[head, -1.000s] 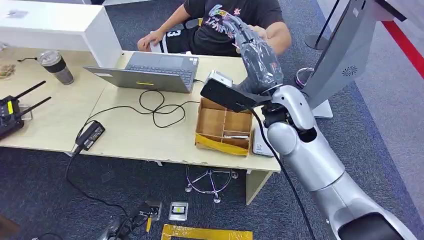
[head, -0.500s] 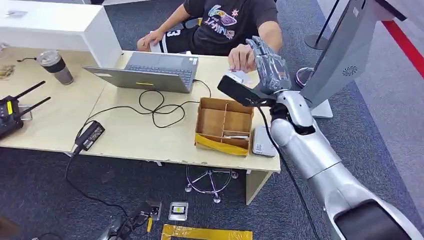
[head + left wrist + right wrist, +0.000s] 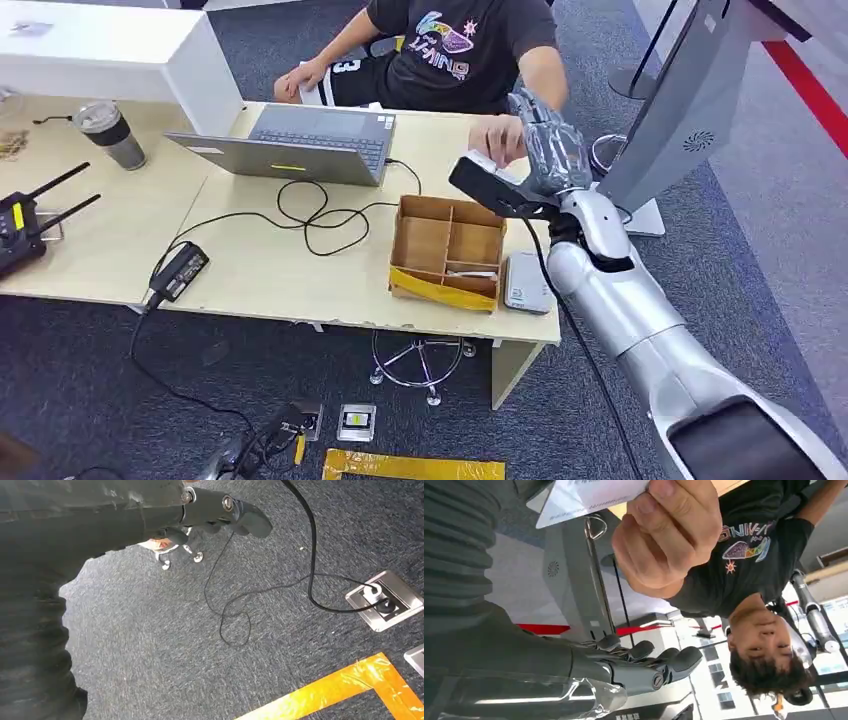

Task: Pass the card to the sensor for recognition and then transmit it.

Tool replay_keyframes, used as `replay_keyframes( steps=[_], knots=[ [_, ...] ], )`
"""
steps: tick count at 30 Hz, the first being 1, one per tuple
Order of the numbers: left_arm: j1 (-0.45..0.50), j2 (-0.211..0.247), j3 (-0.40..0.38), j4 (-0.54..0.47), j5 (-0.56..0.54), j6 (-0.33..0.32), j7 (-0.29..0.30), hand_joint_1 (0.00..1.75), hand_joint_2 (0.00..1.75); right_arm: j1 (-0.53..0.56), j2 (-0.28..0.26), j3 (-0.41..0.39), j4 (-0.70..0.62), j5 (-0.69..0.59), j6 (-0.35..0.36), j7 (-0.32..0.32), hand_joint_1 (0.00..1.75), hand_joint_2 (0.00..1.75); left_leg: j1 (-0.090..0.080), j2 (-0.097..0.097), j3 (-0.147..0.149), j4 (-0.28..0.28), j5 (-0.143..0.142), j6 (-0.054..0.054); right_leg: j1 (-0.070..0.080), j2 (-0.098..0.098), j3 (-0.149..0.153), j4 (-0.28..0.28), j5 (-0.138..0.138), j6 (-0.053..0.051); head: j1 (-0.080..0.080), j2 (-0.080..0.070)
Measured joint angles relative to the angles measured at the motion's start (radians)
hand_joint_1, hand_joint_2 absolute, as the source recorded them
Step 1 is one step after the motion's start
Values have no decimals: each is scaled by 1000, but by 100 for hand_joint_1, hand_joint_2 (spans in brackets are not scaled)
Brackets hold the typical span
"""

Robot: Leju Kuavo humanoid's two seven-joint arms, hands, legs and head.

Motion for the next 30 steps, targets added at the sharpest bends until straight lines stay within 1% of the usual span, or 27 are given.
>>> replay_keyframes(
  steps=[9,10,11,13,16,17,18,20,23,24,29,30],
  knots=[
    [0,0,0,0,-2,0,0,0,175,0,-7,-3,26,0,-29,-3,0,175,0,0,0,0,0,0,0,0,0,0,0,0,0,0],
    [0,0,0,0,-3,0,0,0,175,0,-7,-6,28,0,-31,-4,14,175,0,0,0,0,0,0,0,0,0,0,0,0,0,0],
    [0,0,0,0,-5,0,0,0,175,0,-8,-7,30,-1,-35,-6,37,175,0,0,0,0,0,0,0,0,0,0,0,0,0,0],
    [0,0,0,0,-5,0,0,0,175,0,-9,-8,33,-1,-46,-13,37,175,0,0,0,0,0,0,0,0,0,0,0,0,0,0],
    [0,0,0,0,-5,0,0,0,175,0,-11,-10,39,-1,-58,-21,98,175,0,1,0,0,0,0,0,0,0,0,0,0,0,0],
    [0,0,0,0,-5,0,0,0,175,0,-12,-11,40,-1,-60,-22,138,175,0,1,0,0,0,0,0,0,0,0,0,0,0,0],
    [0,0,0,0,-5,1,0,0,175,1,-13,-15,42,-1,-62,-24,154,175,0,0,0,0,0,0,0,0,0,0,0,0,0,0],
    [0,-1,0,0,-5,2,0,0,175,0,-13,-17,47,-1,-67,-27,152,175,0,0,0,0,0,0,0,0,0,0,0,0,0,0],
    [0,-1,0,0,-5,3,0,0,175,1,-14,-18,50,-1,-76,-35,159,175,0,1,0,0,0,0,0,0,0,0,0,0,0,0],
    [0,-1,1,0,-5,3,0,0,175,1,-14,-20,51,-1,-80,-37,164,175,0,1,0,0,0,0,0,0,0,0,0,0,0,0],
    [0,-1,1,0,-5,3,0,0,175,1,-14,-28,59,-1,-84,-45,162,175,0,1,0,0,0,0,0,0,0,0,0,0,0,0],
    [-1,-1,1,0,-5,3,0,0,175,1,-14,-31,59,-1,-84,-46,168,175,0,1,0,0,0,0,0,0,0,0,0,0,0,0]
  ],
)
